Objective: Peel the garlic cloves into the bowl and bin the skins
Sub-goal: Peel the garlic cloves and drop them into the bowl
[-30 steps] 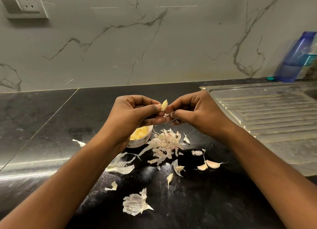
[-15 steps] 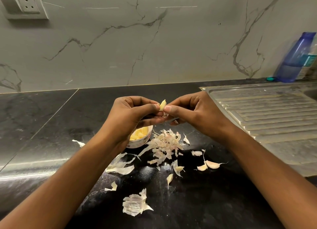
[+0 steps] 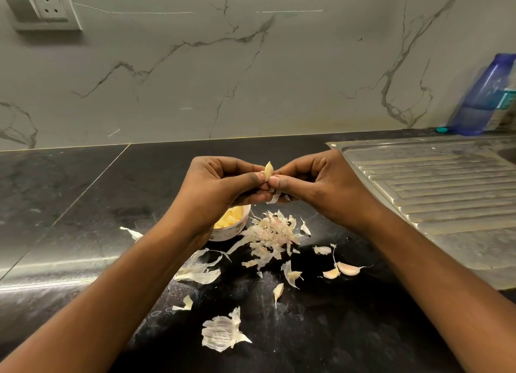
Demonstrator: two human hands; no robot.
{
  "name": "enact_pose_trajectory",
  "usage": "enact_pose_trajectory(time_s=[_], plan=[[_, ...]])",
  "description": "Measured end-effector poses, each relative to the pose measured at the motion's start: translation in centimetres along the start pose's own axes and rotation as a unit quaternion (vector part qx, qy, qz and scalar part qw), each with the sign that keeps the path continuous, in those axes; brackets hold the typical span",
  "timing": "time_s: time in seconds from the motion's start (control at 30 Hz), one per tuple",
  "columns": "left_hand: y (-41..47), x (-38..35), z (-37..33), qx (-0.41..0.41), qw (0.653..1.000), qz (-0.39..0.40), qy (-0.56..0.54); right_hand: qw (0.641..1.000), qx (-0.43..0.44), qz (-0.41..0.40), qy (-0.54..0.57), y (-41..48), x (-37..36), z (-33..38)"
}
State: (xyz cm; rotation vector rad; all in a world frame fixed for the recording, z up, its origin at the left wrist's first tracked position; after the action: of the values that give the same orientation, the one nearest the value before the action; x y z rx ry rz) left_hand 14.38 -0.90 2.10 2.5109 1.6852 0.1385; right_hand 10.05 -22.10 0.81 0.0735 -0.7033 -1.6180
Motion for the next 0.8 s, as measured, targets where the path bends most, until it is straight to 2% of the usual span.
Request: enact_pose_trajectory(time_s=[0.3,0.6,0.8], plan=[[-0.09,0.00,-0.12,-0.005,1.000,-0.003,0.014,0.999,0.013,0.000,-0.031,-0.01,-0.27,-0.34],[-0.16,-0.06,-0.02,-0.073,0.993,-0.011,0.089,0.999,0.016,-0.006,-0.044,0.05,-0.05,-0.27],[-0.19,0.13,-0.13,-0.077,0.994,0.011,0.081,0.997,0.041,-0.012,-0.064,-0.07,-0.53,-0.44]])
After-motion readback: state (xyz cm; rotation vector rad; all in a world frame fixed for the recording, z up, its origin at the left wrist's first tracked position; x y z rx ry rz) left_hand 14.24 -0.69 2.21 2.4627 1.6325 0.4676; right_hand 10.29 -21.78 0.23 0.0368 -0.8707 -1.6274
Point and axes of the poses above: each hand's wrist, its own y-axis towards the middle knuckle, its own x-axis out of the back of the hand, z = x × y, the point moved 1 cm from there along y, towards the middle knuckle, and after that the axes turned 6 degrees about -z, right-handed, at the moved point
